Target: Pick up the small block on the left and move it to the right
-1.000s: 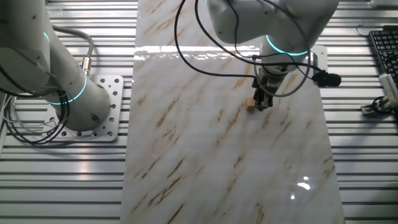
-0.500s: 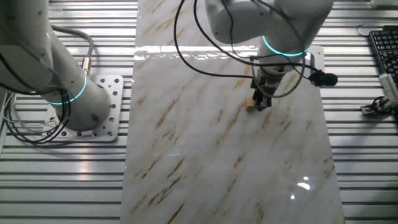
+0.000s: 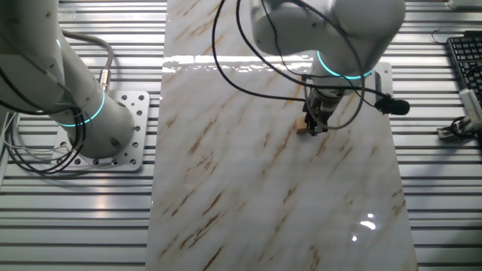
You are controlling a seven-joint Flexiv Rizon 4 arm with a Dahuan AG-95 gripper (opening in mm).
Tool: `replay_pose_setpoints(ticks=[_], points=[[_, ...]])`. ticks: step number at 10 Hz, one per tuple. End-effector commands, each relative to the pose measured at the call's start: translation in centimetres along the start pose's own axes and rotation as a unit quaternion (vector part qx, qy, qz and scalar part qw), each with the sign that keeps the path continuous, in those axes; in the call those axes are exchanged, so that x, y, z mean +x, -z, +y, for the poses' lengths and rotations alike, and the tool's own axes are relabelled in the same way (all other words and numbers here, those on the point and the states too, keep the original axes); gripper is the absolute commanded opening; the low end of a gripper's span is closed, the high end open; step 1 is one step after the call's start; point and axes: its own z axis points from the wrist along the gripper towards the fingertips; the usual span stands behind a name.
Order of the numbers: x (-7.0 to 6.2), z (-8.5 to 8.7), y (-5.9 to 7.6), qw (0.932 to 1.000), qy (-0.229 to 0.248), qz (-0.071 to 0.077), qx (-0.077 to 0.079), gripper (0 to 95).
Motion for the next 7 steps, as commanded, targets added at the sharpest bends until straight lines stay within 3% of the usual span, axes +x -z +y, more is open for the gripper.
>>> replay_pose_setpoints(ticks=[1,5,6,7], points=[[0.05,0.02,-0.02,0.9995,0.019,0.003,0.027,95.0],[0.07,0.0,0.0,0.9991,0.029,0.007,0.03,95.0],[0.07,-0.04,0.11,0.9989,0.029,0.009,0.036,76.0],[0.07,-0.16,0.37,0.9988,0.03,0.01,0.038,76.0]])
